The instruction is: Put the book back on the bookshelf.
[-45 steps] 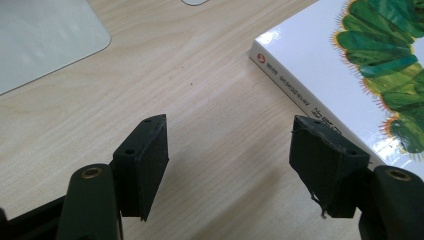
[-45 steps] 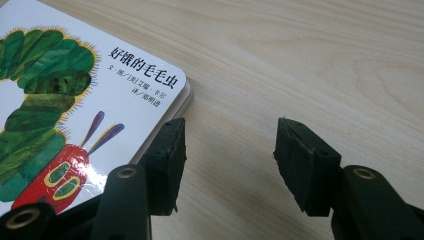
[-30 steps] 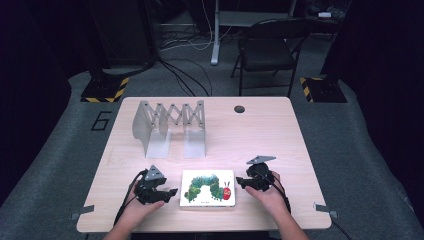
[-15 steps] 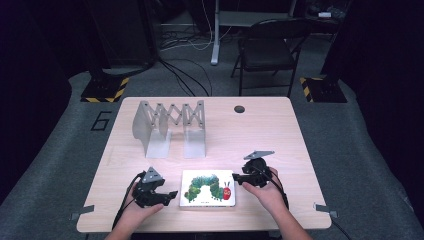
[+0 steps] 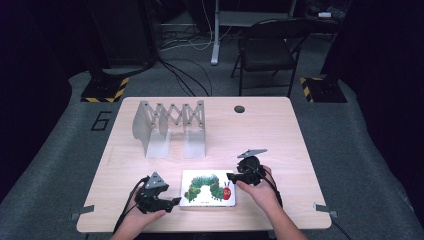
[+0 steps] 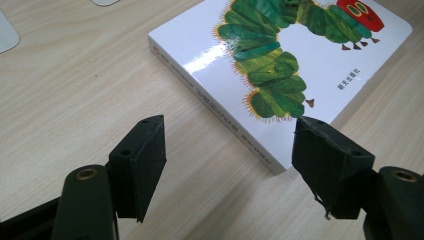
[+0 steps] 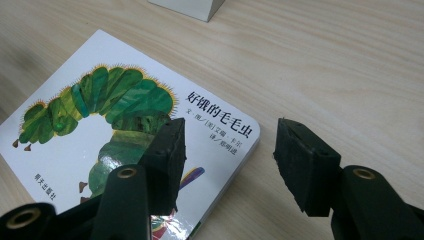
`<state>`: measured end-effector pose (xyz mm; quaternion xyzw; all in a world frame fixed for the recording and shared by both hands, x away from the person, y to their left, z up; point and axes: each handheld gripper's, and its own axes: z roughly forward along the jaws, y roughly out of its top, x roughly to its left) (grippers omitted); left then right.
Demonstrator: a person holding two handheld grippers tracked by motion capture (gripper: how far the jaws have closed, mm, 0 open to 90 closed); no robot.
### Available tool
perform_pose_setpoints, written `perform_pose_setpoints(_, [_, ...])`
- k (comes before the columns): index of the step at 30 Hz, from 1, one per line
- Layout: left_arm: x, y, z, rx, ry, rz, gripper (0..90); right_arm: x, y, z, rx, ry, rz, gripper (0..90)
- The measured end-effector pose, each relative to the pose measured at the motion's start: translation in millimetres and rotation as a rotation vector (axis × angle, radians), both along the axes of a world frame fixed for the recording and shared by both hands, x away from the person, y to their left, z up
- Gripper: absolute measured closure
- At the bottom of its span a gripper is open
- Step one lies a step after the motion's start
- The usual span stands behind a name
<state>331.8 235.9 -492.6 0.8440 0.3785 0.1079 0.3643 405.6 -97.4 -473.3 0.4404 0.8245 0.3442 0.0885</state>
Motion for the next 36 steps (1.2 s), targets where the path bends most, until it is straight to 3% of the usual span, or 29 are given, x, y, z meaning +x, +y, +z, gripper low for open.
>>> perform_pose_setpoints(2, [-2.1, -4.4, -1.3, -0.008, 0.003, -0.005, 30.0, 0.0, 2.7, -2.9, -0.003, 0.012, 0.0, 45.1])
perform_pose_setpoints(5, [-1.5, -6.2, -3.1, 0.026, -0.006, -0.02, 29.9, 0.4, 3.6, -5.2, -0.004, 0.009, 0.006, 44.2])
perform_pose_setpoints(11, [-0.6, -11.4, -9.9, 0.045, 0.014, -0.036, 29.2, 2.4, 3.7, -9.9, -0.001, 0.021, 0.001, 42.6])
perform_pose_setpoints(20, [-3.3, -18.9, -14.3, 0.042, 0.026, -0.081, 28.0, 5.6, 6.8, -16.9, -0.011, 0.031, 0.006, 42.0])
perform_pose_setpoints(36, [-7.9, -31.3, -21.8, 0.049, 0.037, -0.111, 29.7, 14.7, 8.6, -26.1, 0.024, 0.093, -0.001, 42.0])
